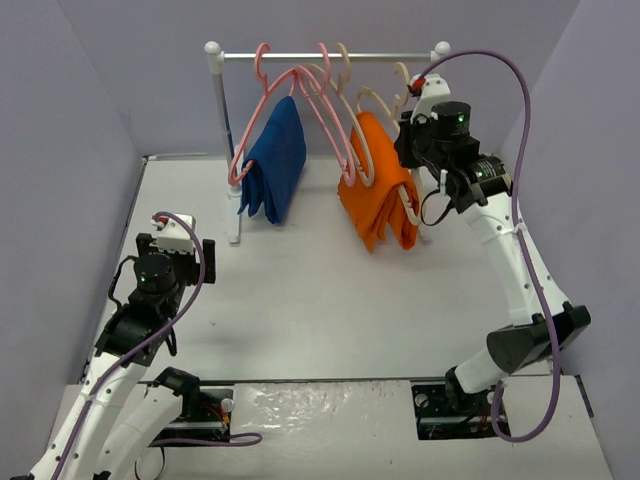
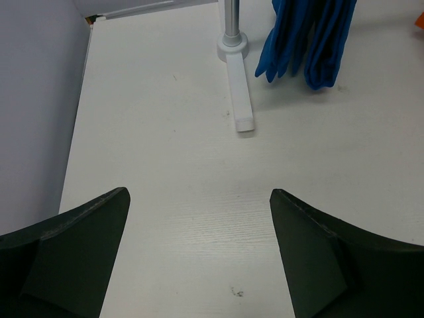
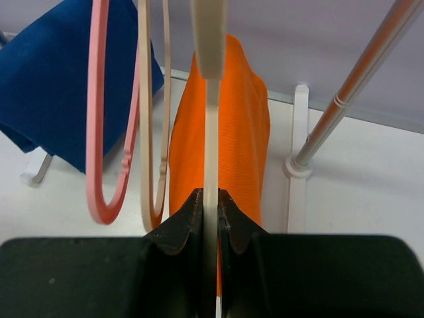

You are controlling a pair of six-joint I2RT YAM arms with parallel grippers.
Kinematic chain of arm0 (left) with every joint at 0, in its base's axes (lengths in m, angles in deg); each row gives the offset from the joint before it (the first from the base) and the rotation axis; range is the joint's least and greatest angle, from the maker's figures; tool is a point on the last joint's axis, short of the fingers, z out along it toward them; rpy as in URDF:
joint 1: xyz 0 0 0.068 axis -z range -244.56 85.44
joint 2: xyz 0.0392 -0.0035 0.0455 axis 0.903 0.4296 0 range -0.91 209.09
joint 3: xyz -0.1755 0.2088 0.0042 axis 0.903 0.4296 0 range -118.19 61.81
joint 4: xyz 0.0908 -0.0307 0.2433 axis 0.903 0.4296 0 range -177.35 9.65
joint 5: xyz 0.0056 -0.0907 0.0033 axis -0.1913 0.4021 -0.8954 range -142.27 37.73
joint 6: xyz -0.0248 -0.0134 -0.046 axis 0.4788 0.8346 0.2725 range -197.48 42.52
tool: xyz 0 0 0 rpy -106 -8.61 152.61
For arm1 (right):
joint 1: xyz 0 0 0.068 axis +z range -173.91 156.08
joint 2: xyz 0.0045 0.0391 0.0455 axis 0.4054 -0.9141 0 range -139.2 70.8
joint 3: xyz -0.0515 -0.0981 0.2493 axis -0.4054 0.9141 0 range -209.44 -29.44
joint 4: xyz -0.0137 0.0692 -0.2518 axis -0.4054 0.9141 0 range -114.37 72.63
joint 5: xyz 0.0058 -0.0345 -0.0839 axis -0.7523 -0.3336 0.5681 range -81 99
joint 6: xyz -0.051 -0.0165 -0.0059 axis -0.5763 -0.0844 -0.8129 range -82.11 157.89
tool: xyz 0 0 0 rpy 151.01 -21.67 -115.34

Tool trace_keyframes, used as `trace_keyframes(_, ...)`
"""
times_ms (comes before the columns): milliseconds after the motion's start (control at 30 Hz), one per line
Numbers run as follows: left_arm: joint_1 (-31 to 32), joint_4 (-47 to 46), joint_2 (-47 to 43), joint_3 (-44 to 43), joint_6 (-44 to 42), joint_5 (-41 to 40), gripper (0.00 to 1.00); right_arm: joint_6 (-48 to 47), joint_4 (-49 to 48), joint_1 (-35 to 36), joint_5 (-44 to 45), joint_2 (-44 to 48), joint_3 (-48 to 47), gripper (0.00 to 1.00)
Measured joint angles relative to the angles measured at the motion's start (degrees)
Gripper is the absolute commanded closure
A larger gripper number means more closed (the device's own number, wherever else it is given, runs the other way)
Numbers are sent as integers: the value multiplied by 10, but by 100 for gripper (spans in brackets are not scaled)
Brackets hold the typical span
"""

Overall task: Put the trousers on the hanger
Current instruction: Place the hanger at the clothesline.

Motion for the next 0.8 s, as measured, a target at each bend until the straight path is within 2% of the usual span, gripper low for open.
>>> trace_keyframes(200, 0, 0, -13, 6, 0, -2, 15, 1, -23, -27, -12, -65, -29, 100)
trace_keyframes(433, 0, 1, -4, 6, 3, -1, 15, 1, -31, -54, -19, -142, -122, 100)
trace_keyframes(667, -11, 1, 4, 6, 4, 5, 16, 3, -44, -69, -20, -189, -216, 100)
trace_keyframes(800, -16, 1, 10, 6, 5, 13, 15, 6, -55, -70, -23, -207, -239, 100)
